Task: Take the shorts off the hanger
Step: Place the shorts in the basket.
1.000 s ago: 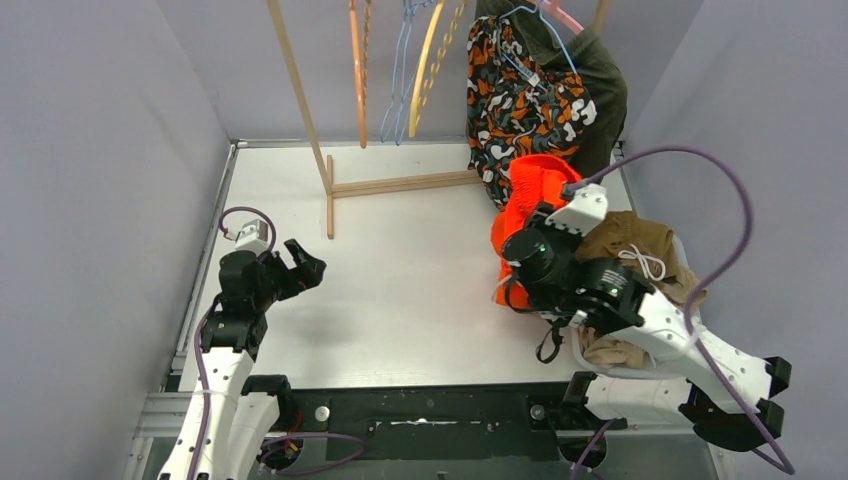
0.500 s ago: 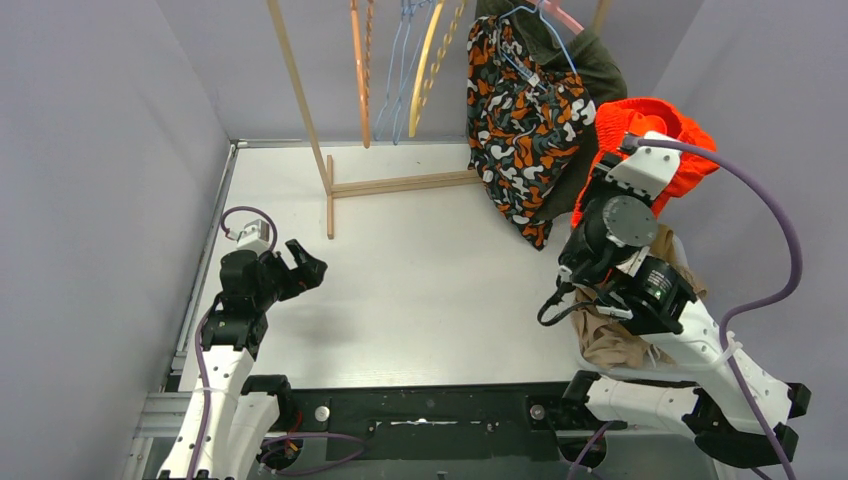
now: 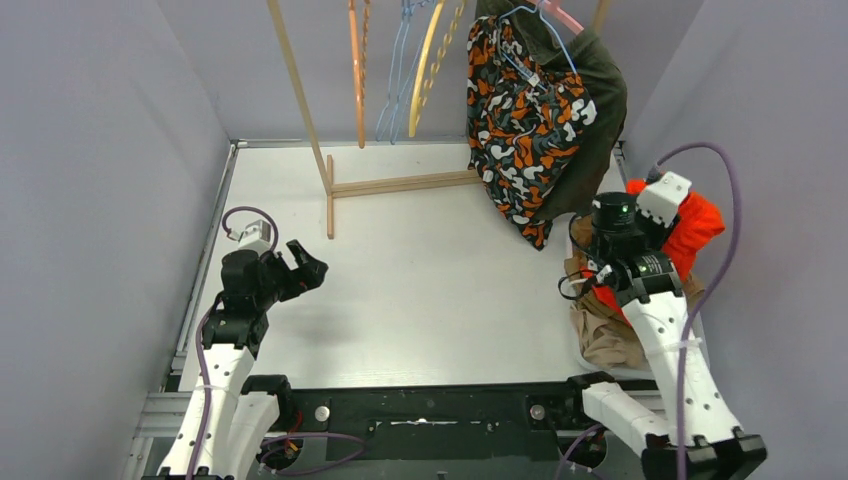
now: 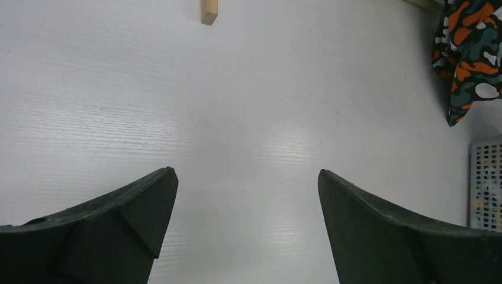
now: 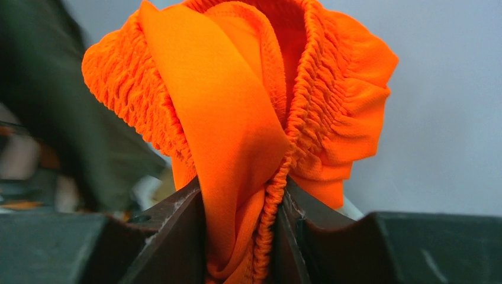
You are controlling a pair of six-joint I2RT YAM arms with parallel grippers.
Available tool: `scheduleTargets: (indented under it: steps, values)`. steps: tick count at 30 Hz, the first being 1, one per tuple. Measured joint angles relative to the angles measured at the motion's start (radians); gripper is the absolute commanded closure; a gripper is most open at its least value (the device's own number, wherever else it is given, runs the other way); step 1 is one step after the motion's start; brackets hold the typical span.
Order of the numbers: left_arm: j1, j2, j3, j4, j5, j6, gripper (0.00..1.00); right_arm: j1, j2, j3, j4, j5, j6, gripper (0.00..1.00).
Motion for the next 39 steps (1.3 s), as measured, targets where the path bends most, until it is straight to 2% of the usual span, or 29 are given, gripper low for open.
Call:
scheduleTargets:
  steps: [2, 5, 8, 11, 17, 20, 24, 30, 34, 37, 39]
  values:
    - [0.000, 0.001, 0.000, 0.000, 0.000, 0.000, 0.10, -0.185, 0.005, -0.147, -0.003, -0.178, 0.040, 0.97]
    - [0.000, 0.001, -0.001, 0.000, 0.000, 0.000, 0.10, -0.409, 0.002, -0.311, -0.012, -0.396, 0.091, 0.88]
    - [0.000, 0.004, -0.001, 0.000, 0.002, 0.000, 0.10, -0.508, -0.042, -0.399, -0.001, -0.514, 0.137, 0.82]
    - [0.000, 0.011, -0.001, 0.000, 0.002, 0.000, 0.10, -0.550, -0.089, -0.408, 0.023, -0.562, 0.171, 0.71]
    - [0.000, 0.016, -0.001, 0.000, 0.002, 0.000, 0.10, -0.609, -0.105, -0.425, 0.031, -0.599, 0.219, 0.64]
    - [0.000, 0.015, -0.001, 0.000, 0.002, 0.000, 0.10, -0.612, -0.139, -0.410, 0.003, -0.607, 0.227, 0.49]
    - [0.000, 0.014, -0.001, 0.000, 0.002, 0.000, 0.10, -0.612, -0.224, -0.339, -0.058, -0.587, 0.227, 0.45]
    - [0.000, 0.014, -0.001, 0.000, 0.002, 0.000, 0.10, -0.612, -0.292, -0.252, -0.143, -0.488, 0.269, 0.34]
    - [0.000, 0.013, -0.001, 0.004, 0.007, -0.001, 0.10, -0.612, -0.305, -0.209, -0.186, -0.474, 0.264, 0.31]
    - [0.000, 0.013, -0.002, 0.007, 0.011, -0.001, 0.10, -0.612, -0.314, -0.160, -0.179, -0.550, 0.217, 0.16]
    - [0.000, 0.013, -0.003, 0.007, 0.011, -0.001, 0.10, -0.612, -0.323, -0.144, -0.142, -0.650, 0.174, 0.13]
